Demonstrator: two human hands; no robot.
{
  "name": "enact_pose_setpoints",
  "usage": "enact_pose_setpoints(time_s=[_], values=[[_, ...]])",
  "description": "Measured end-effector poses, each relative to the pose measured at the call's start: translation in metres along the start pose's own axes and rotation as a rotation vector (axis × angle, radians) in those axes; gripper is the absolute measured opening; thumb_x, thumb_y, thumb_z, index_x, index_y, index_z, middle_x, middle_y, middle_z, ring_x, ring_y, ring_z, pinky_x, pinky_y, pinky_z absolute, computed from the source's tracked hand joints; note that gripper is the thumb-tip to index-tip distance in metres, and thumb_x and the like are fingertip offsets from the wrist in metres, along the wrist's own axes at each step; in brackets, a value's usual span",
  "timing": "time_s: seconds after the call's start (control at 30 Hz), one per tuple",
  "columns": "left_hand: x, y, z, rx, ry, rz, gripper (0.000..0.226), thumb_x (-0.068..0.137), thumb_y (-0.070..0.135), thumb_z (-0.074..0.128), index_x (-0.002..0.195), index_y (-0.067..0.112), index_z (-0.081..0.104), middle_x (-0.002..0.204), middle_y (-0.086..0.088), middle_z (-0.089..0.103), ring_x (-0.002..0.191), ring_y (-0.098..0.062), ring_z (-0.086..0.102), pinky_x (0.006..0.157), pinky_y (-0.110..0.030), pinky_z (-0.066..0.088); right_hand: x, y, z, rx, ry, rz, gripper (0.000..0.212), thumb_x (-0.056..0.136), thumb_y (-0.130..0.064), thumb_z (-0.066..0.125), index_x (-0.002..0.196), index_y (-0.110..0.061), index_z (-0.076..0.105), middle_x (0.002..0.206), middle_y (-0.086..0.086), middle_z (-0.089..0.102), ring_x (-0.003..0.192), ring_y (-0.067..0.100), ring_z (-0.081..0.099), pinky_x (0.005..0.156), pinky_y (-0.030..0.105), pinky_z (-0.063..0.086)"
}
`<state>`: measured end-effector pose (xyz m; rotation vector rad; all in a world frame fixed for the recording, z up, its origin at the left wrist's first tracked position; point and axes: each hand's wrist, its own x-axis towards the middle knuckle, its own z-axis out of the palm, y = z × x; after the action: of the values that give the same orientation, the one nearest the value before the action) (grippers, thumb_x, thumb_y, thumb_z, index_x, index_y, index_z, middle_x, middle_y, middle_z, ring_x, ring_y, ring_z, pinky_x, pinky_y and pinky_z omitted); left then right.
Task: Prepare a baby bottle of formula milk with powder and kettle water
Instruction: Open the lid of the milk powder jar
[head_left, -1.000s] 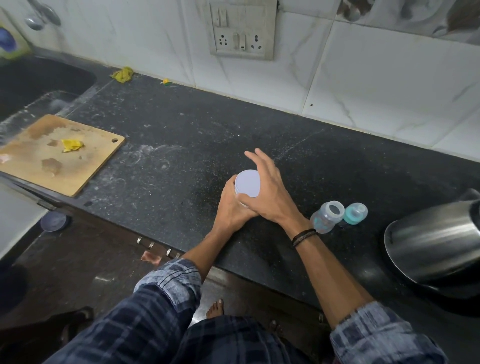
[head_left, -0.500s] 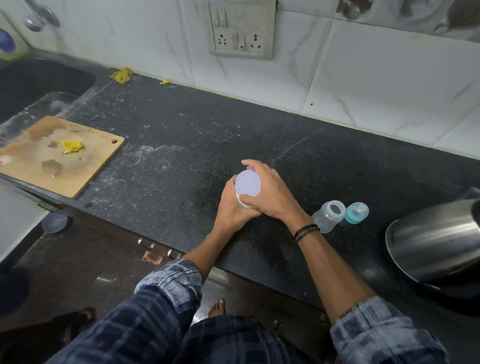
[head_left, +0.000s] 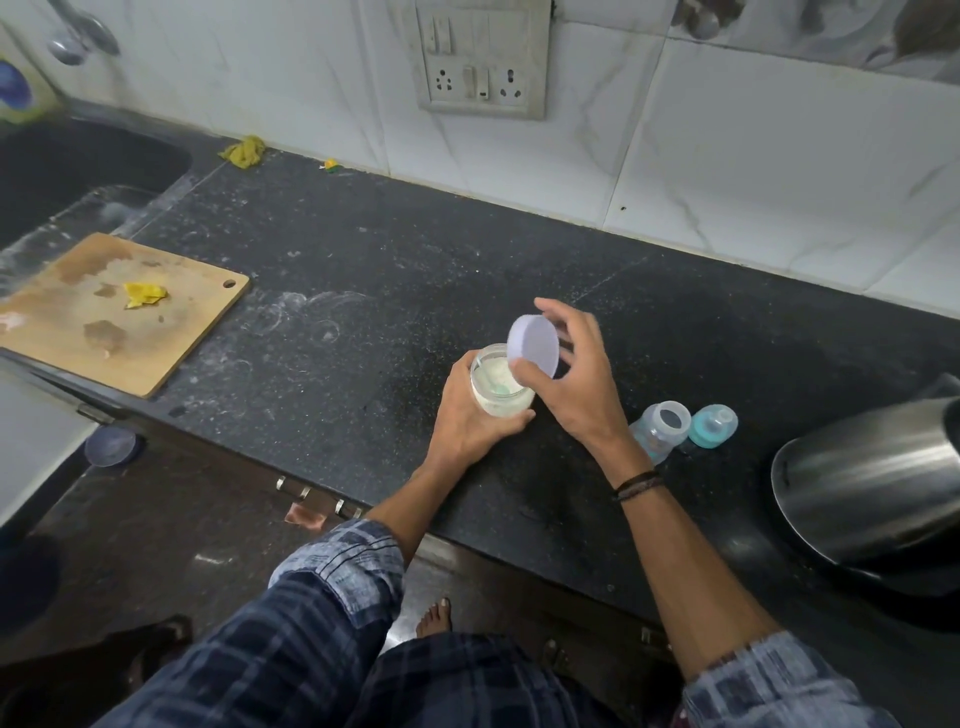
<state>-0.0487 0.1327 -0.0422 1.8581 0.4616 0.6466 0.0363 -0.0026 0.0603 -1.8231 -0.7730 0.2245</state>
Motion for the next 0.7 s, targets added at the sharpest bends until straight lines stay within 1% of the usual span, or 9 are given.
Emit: enact_pose_setpoints(time_s=[0.1,0.2,0.23,0.27,0.37,0.43,0.5,0.6,0.7], values=[[0.0,0.0,-0.001,0.009,0.001,-0.005,0.085,0.062,0.035,0.103,0.132,0.041,0.054,0.131,0.021,0.061,0.124,-0.008,0.062,0.098,-0.021,0.05,-0.016,0.01,-0.009,-0.099,0.053,-0.008,0.067,0.079,-0.044,0.079,0.142,-0.034,0.058,0.13,-0.009,0.041,0.122,0.004,0.052,0.099,0.021,0.049],[-0.002,0.001,-0.001,0.011,-0.001,0.003,0.083,0.063,0.039,0.101,0.131,0.042,0.054,0.131,0.023,0.06,0.123,-0.005,0.062,0.097,-0.012,0.046,-0.036,0.018,-0.013,-0.195,0.13,-0.057,0.062,0.08,-0.041,0.081,0.137,-0.025,0.064,0.127,-0.003,0.039,0.117,0.012,0.052,0.099,0.025,0.051],[-0.003,0.001,-0.001,0.012,0.001,0.01,0.082,0.063,0.04,0.101,0.13,0.044,0.054,0.131,0.024,0.06,0.123,-0.004,0.062,0.097,-0.011,0.045,-0.044,0.022,-0.013,-0.212,0.156,-0.07,0.059,0.08,-0.039,0.083,0.134,-0.024,0.066,0.127,-0.002,0.039,0.117,0.013,0.052,0.099,0.025,0.052],[-0.003,0.002,-0.001,0.014,0.004,0.011,0.083,0.062,0.041,0.101,0.129,0.046,0.054,0.131,0.024,0.06,0.123,-0.004,0.062,0.097,-0.011,0.045,-0.053,0.026,-0.012,-0.227,0.179,-0.071,0.056,0.08,-0.037,0.086,0.13,-0.023,0.066,0.127,-0.001,0.039,0.117,0.012,0.051,0.099,0.023,0.05],[-0.002,0.004,-0.002,0.031,0.0,-0.01,0.085,0.059,0.037,0.101,0.128,0.049,0.052,0.129,0.027,0.059,0.123,-0.002,0.06,0.1,-0.014,0.046,-0.08,0.042,-0.007,-0.268,0.219,-0.04,0.048,0.078,-0.036,0.087,0.116,-0.019,0.064,0.126,-0.002,0.039,0.118,-0.002,0.046,0.097,0.006,0.04],[-0.002,0.002,-0.002,0.046,0.001,-0.018,0.087,0.057,0.037,0.1,0.126,0.056,0.049,0.128,0.032,0.056,0.122,0.002,0.058,0.098,-0.008,0.042,-0.094,0.052,-0.004,-0.291,0.21,-0.005,0.046,0.077,-0.034,0.088,0.112,-0.017,0.063,0.126,-0.003,0.037,0.117,-0.008,0.042,0.097,0.001,0.034],[-0.002,0.002,-0.002,0.053,0.0,-0.027,0.088,0.056,0.037,0.099,0.124,0.058,0.047,0.128,0.033,0.055,0.123,0.001,0.058,0.098,-0.007,0.041,-0.104,0.061,0.0,-0.31,0.179,0.029,0.047,0.077,-0.029,0.09,0.112,-0.017,0.061,0.127,-0.004,0.035,0.113,-0.005,0.041,0.096,-0.002,0.032],[-0.002,0.001,-0.001,0.055,-0.004,-0.031,0.088,0.056,0.038,0.099,0.124,0.058,0.047,0.128,0.031,0.055,0.123,-0.001,0.058,0.098,-0.009,0.043,-0.113,0.072,0.004,-0.334,0.126,0.063,0.05,0.077,-0.028,0.091,0.115,-0.02,0.06,0.13,-0.007,0.033,0.118,0.002,0.041,0.094,-0.003,0.033],[-0.001,0.001,-0.001,0.041,0.0,-0.019,0.088,0.056,0.037,0.099,0.123,0.06,0.047,0.128,0.03,0.056,0.123,-0.002,0.059,0.098,-0.01,0.043,-0.117,0.081,0.009,-0.353,0.094,0.104,0.057,0.075,-0.027,0.092,0.121,-0.022,0.059,0.132,-0.008,0.032,0.121,0.005,0.041,0.096,0.002,0.034]])
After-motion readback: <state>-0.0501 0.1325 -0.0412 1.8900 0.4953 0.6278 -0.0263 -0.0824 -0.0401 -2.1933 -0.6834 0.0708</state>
